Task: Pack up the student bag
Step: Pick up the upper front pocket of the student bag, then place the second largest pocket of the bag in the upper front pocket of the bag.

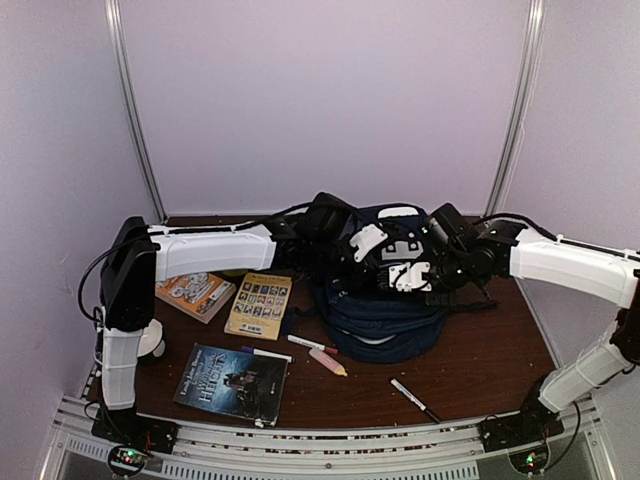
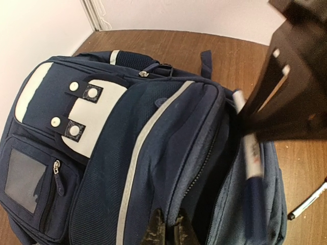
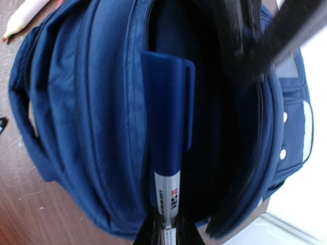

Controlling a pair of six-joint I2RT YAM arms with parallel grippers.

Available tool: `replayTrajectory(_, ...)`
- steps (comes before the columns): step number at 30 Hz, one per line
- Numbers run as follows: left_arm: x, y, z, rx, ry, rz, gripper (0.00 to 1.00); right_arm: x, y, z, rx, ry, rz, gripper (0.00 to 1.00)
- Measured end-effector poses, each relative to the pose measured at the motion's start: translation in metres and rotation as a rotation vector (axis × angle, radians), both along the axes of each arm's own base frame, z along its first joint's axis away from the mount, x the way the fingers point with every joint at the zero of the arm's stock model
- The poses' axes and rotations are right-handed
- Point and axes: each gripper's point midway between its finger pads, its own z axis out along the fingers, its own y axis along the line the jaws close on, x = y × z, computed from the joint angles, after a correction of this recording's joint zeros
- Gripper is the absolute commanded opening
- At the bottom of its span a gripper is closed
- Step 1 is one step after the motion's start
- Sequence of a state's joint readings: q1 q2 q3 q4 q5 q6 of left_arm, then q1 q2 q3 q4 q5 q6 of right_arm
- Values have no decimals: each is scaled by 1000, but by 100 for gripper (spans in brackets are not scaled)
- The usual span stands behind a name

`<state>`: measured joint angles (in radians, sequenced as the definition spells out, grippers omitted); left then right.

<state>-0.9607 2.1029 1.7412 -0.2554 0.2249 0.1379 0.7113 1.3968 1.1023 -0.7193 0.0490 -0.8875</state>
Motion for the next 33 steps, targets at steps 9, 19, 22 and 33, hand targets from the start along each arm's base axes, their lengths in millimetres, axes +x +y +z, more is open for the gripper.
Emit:
replayTrajectory(9,-5,-2,2,-28,55,-12,0,32,24,-24,-84,-93,50,0)
replayTrajectory(19,5,4,5,-62,105,16,0,68,36,-43,-125,-273,44,16)
replayTrajectory(22,10,6,5,-60,109,38,0,77,40,-43,-126,-313,34,32)
replayTrajectory(33,10,3,26,-114,93,47,0,59,26,-9,-34,-353,-6,42)
